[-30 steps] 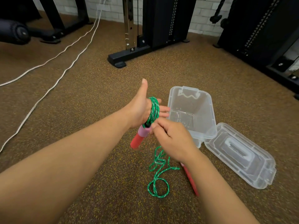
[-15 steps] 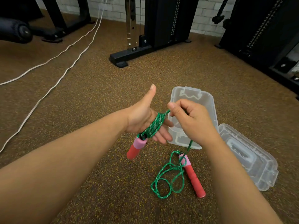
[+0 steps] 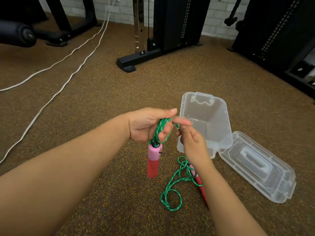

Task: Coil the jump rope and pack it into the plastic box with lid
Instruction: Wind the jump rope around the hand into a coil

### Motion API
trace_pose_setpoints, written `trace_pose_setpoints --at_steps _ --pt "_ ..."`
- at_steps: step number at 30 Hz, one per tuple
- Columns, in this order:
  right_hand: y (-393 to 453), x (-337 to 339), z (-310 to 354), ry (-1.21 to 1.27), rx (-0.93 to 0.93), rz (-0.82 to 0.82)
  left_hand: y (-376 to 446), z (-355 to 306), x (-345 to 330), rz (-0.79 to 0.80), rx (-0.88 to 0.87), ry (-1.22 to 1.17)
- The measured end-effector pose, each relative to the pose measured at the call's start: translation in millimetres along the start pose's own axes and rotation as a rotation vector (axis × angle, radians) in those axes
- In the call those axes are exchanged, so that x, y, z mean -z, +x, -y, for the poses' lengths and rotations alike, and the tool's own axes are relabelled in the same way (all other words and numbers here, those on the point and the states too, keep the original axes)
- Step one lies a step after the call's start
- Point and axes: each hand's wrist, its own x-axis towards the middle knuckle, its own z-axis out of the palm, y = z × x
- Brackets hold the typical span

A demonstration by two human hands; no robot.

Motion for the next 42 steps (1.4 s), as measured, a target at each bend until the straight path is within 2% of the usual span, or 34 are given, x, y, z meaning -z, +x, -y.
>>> trace_pose_setpoints --at_steps 6,11,17,20,24,28,31,37,39,42 --pt "-18 -13 -14 -0.219 0.02 0.033 4 -10 2 -0.229 -0.193 -0.223" --pt "-26 -13 -5 -0.406 0.067 0.139 17 -9 1 -0.412 -0.289 -0.203" --pt "-28 -10 23 -0.496 0.199 0.195 27 -9 -3 -0.484 -0.251 -0.114" --pt "-25 -7 39 -0.48 0.258 0.207 27 -10 -5 -0.451 -0.173 -0.061" --pt "-19 -1 55 -0.313 0.263 0.17 23 -5 1 -0.361 -0.047 0.0" --pt "-13 7 63 -0.223 0.264 0.114 16 -3 1 -0.294 -0.005 0.093" --pt "-6 15 65 -0.196 0.261 0.071 7 -3 -3 -0.166 0.051 0.127" --pt "3 27 55 -0.21 0.196 -0.002 0 -5 3 0.135 0.285 0.273" --pt "5 23 49 -0.154 0.165 -0.026 -3 -7 4 0.202 0.28 0.27" --pt "6 11 27 -0.05 0.087 -0.039 -6 -7 2 0.152 0.194 0.232"
